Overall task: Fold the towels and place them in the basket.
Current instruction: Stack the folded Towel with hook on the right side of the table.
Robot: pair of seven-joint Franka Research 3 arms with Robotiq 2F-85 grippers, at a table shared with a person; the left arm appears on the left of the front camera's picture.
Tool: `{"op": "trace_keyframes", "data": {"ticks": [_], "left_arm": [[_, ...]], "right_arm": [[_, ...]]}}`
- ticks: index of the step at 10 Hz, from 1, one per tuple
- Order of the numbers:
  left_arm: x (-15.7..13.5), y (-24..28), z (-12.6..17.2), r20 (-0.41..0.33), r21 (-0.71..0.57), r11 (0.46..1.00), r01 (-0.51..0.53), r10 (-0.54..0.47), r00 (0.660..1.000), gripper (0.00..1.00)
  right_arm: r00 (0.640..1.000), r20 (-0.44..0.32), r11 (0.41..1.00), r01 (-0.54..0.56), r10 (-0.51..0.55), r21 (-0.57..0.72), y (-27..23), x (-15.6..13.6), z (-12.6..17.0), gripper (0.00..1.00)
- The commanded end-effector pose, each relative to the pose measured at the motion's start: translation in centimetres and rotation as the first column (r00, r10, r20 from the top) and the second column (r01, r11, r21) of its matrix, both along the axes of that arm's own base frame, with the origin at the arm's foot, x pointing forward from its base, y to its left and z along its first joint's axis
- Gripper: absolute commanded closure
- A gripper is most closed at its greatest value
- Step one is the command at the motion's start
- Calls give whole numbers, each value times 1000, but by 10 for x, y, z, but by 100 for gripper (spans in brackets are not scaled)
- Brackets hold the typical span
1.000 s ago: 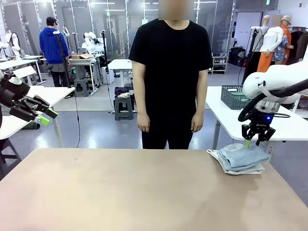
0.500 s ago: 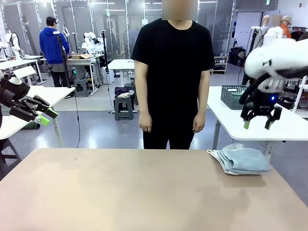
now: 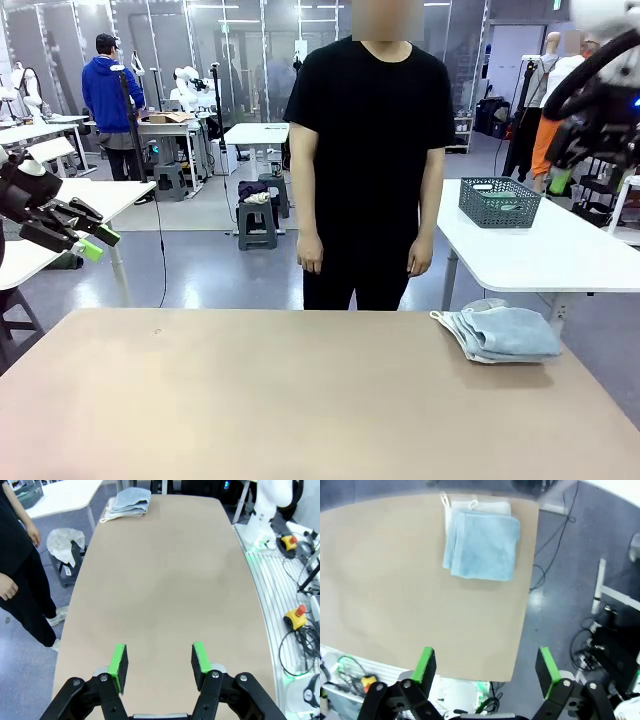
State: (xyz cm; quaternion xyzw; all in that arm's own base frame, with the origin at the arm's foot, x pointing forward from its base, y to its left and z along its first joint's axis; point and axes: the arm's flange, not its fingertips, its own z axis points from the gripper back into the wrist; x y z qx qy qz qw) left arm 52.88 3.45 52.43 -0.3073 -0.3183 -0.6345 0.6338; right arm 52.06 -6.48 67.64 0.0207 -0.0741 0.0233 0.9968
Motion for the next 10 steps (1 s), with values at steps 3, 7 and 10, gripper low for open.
{"op": "trace_keyframes", "data": {"ticks": [3,7,10], "left_arm": [[-2,-1,2,-6,16,1000,-13,14,1000,34],[-2,-1,2,-6,16,1000,-13,14,1000,34],[-2,-1,2,-6,16,1000,-13,14,1000,34]], "right_arm": [[948,318,992,-19,-22,126,-8,-107,21,0],[885,466,981,-86,-6,176,-4,-133,27,0],[891,452,983,-40,-48,182,-8,-137,40,0]]}}
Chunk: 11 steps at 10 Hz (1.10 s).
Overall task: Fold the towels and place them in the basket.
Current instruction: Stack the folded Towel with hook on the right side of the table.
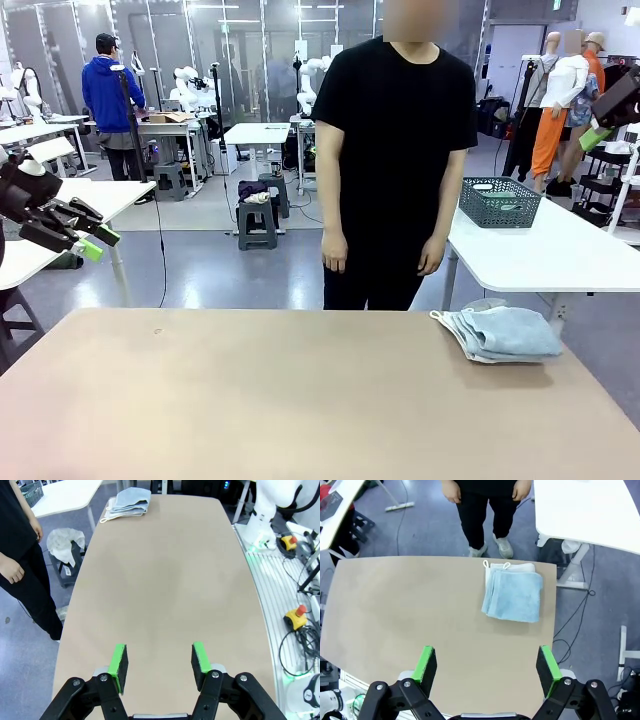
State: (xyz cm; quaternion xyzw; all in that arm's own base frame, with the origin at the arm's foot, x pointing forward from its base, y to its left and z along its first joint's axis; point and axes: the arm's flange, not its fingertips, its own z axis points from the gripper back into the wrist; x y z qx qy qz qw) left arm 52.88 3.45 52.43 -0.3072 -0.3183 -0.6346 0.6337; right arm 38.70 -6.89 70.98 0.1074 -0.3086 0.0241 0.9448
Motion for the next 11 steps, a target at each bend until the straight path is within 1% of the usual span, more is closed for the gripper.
{"op": "trace_keyframes", "data": {"ticks": [1,11], "left_arm": [[-2,-1,2,-6,16,1000,-13,14,1000,34],[-2,-1,2,-6,16,1000,-13,14,1000,34]], "right_arm": [[1000,-5,1000,10,-10,4,-4,-4,7,0],[1000,-5,1000,10,-10,4,-4,-4,7,0]]}}
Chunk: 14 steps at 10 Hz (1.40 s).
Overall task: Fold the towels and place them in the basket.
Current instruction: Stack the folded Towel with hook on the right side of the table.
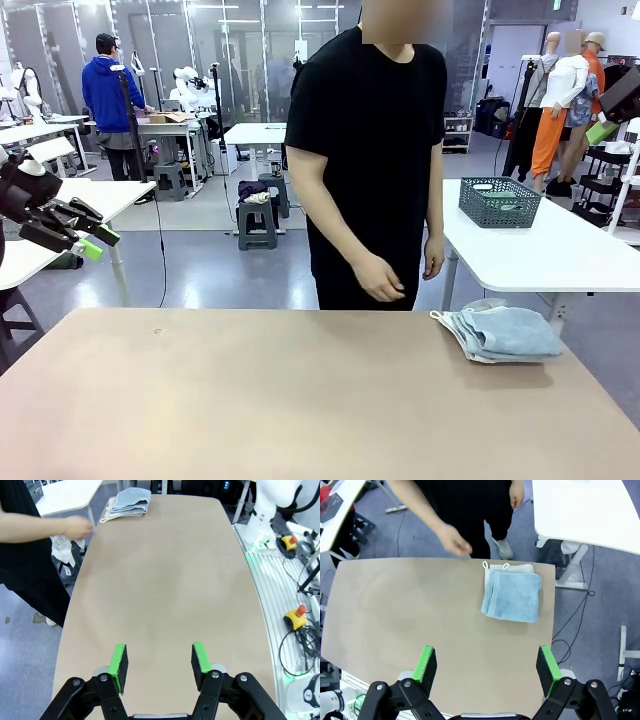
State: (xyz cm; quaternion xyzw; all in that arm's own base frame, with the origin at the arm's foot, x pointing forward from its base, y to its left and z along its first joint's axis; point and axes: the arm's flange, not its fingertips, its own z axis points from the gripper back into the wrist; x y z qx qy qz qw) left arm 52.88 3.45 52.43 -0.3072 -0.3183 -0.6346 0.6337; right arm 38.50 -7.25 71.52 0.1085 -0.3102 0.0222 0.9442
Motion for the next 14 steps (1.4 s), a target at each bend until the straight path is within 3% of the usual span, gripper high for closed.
{"op": "trace_keyframes", "data": {"ticks": [1,14], "left_arm": [[-2,-1,2,-6,16,1000,-13,14,1000,34],[-2,-1,2,-6,16,1000,-13,14,1000,34]], "right_arm": [[1000,-8,1000,7,-7,0,0,-2,2,0],[1000,-8,1000,7,-7,0,0,-2,2,0]]}}
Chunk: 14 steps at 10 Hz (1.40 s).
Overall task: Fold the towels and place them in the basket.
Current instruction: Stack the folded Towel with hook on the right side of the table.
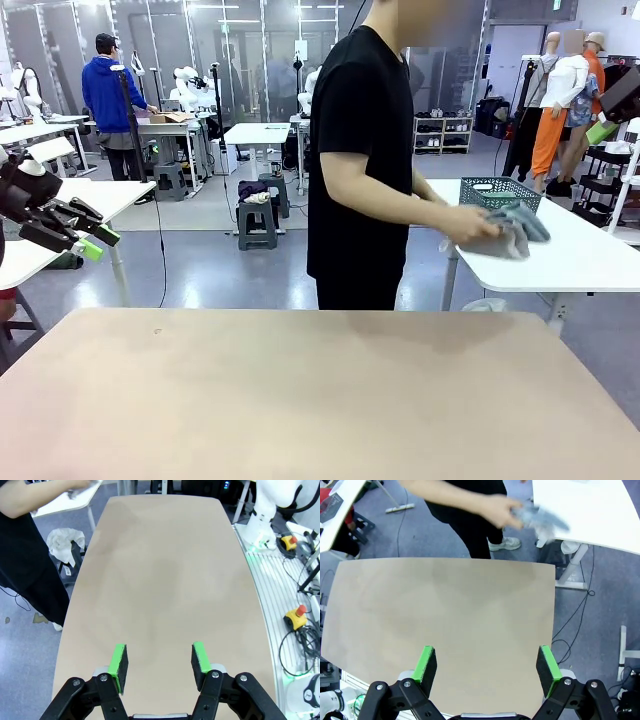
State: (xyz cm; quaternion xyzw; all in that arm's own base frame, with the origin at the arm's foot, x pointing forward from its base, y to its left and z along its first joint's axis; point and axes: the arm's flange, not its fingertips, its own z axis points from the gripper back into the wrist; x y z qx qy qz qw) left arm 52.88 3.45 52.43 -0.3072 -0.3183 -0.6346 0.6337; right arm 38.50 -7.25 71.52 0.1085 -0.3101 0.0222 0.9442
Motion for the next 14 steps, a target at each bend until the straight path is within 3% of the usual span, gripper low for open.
{"op": "trace_keyframes", "data": {"ticks": [1,14], "left_arm": [[-2,-1,2,-6,16,1000,-13,14,1000,34],[-2,-1,2,-6,16,1000,-13,14,1000,34]], "right_arm": [[1000,-8,1000,7,-7,0,0,-2,2,0],[1000,-8,1000,7,-7,0,0,-2,2,0]]}}
